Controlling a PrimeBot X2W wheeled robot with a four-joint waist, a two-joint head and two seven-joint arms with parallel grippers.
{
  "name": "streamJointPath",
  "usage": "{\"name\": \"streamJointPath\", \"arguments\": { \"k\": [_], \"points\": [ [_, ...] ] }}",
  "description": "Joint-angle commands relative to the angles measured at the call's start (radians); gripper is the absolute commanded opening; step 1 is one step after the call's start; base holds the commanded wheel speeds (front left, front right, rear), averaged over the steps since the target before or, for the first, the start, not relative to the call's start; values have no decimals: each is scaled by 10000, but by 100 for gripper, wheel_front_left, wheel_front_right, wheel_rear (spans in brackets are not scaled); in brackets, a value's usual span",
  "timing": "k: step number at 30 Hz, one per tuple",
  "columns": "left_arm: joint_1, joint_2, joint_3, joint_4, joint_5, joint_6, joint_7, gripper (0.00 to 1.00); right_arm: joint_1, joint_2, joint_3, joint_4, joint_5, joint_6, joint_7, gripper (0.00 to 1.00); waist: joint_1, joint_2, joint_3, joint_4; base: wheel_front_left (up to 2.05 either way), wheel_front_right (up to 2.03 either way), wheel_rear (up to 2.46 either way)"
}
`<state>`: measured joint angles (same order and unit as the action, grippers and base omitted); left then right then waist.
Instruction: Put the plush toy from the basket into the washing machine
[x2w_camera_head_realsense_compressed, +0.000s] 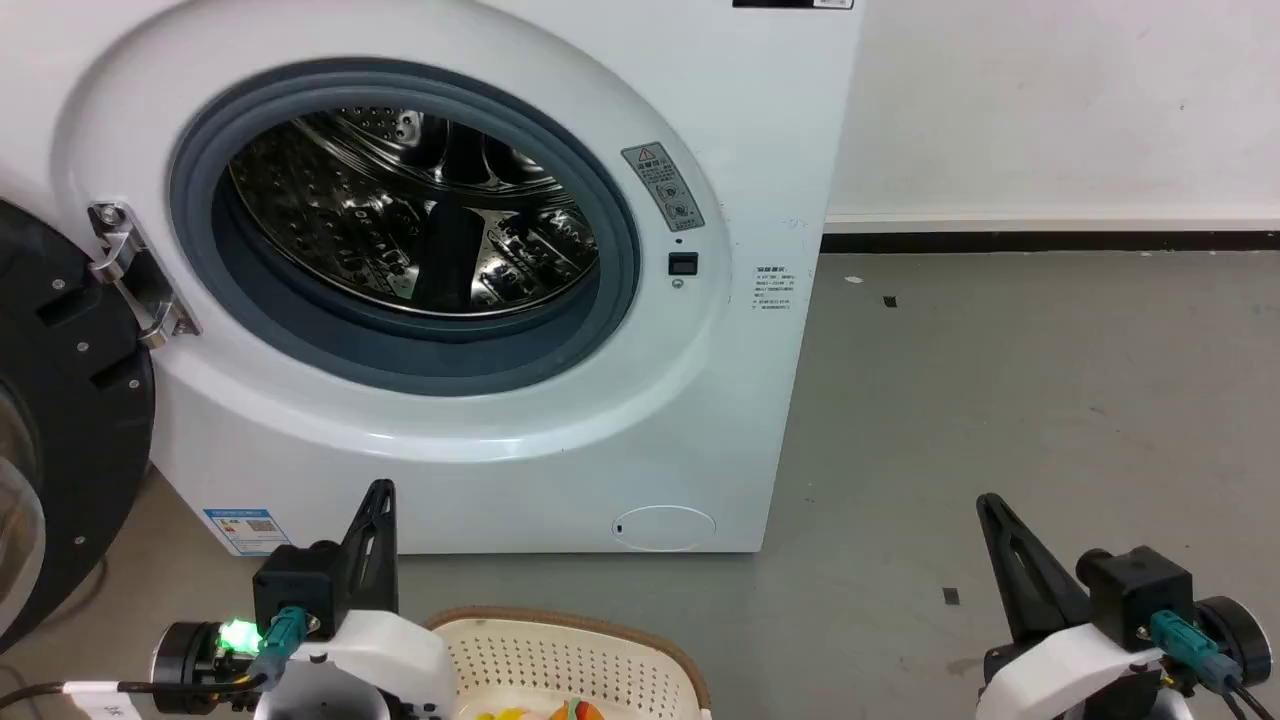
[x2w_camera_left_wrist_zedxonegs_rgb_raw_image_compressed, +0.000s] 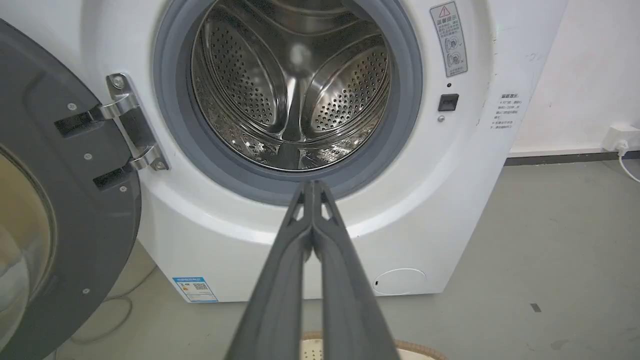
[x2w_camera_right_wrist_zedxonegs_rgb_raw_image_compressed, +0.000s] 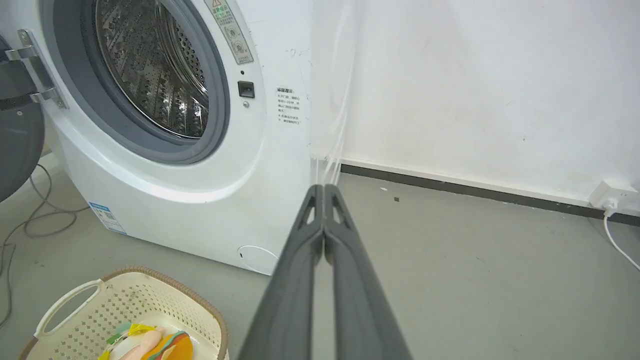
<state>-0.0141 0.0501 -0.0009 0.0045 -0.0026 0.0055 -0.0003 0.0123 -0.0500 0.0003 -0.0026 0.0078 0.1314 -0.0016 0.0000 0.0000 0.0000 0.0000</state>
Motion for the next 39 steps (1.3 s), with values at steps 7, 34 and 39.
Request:
{"name": "streamJointPath", "arguments": {
  "k": [7, 34, 39],
  "points": [
    [141, 1, 9, -45, 26, -55, 3, 0, -123, -2, -3, 26, -78, -7, 16, 0, 0, 0, 0, 0, 0, 0, 0],
    [-190, 0, -152, 122, -93, 172, -255, 100, -23, 0, -160, -191, 365, -1, -254, 100, 0, 0, 96, 4, 0, 0, 0],
    [-378, 2, -222, 359, -122, 134, -360, 100, -83, 0, -213, -285, 516, -1, -358, 100, 0, 0, 250, -21, 0, 0, 0]
  ]
}}
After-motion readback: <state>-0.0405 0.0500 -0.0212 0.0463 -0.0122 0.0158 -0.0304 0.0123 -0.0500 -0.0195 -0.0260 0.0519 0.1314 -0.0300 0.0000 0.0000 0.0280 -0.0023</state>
